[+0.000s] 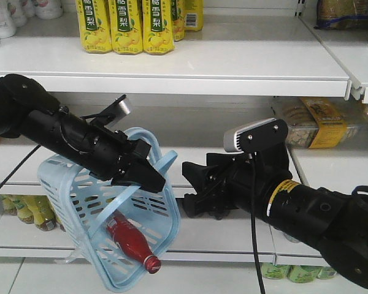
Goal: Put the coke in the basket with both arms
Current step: 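Open the right gripper to drop the bottle into the basket and withdraw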
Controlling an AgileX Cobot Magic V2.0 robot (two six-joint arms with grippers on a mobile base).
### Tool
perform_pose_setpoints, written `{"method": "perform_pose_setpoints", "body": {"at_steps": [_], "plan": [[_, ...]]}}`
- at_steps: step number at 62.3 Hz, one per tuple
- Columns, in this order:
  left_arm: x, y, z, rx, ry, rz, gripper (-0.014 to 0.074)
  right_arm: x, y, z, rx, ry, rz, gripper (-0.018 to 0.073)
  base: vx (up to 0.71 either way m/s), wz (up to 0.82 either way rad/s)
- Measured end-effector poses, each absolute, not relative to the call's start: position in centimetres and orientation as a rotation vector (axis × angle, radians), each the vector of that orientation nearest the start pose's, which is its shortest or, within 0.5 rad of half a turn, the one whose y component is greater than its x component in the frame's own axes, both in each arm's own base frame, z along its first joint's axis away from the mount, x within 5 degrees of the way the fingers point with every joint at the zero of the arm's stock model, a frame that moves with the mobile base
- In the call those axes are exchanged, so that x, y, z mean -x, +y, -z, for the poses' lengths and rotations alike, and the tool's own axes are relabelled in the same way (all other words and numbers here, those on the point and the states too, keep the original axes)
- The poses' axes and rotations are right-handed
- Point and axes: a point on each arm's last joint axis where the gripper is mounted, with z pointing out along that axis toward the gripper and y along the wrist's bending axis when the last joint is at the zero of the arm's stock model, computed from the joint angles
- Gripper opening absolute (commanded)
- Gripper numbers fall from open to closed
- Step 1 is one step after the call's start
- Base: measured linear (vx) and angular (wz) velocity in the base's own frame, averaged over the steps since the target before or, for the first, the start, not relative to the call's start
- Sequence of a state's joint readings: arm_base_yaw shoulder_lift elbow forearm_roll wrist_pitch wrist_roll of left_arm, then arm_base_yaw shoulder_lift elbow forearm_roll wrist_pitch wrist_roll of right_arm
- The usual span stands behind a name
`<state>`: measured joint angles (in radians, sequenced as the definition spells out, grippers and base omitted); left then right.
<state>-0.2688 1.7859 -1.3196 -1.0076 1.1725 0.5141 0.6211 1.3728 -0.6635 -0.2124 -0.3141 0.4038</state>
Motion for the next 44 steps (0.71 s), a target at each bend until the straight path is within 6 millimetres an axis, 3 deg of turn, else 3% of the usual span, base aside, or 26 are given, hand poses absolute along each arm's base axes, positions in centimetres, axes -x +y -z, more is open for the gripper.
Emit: {"method": "perform_pose_setpoints", "body": {"at_steps": [30,44], "plan": [[-32.3,-16.4,-26.5,-0.497,2.651,1.362,-0.0006,-22.8,17.1,-25.3,0.513,1.843,-0.573,0.0375,0.0,0.0],[-32.2,-16.4,-26.5,-0.501,2.653,1.367,-0.0006,-22.5,16.0,-26.9,0.519,1.777,-0.522,0.0375,0.0,0.0]]}}
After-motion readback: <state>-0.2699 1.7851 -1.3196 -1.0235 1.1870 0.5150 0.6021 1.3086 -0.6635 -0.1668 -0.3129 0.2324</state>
